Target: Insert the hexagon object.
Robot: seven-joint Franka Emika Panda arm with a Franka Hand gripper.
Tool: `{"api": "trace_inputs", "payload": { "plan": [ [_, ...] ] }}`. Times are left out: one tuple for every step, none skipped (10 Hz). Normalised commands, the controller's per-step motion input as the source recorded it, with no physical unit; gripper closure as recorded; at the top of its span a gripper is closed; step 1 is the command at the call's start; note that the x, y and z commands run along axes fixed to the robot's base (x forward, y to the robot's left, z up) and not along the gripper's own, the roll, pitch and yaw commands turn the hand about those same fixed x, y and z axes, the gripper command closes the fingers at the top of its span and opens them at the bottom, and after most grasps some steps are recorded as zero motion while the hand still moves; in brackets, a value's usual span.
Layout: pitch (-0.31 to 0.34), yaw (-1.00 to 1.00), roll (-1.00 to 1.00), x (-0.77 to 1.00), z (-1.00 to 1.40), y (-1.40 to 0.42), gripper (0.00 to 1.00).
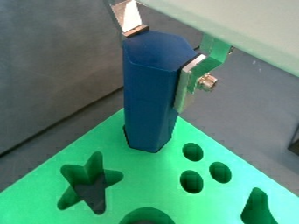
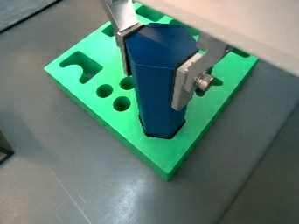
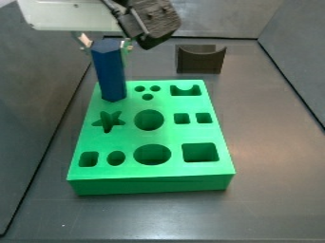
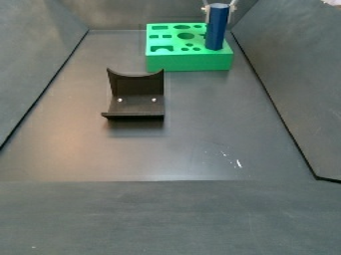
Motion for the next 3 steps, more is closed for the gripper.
{"api": "trace_inputs", "payload": {
  "plan": [
    [0.024,0.0,0.0,0.22,-0.27,0.11,1.0],
    [0.0,0.0,-0.04,0.07,-0.05,0.0,1.0],
    [0.0,0.0,0.0,0.0,0.0,0.0,1.0]
  ]
}}
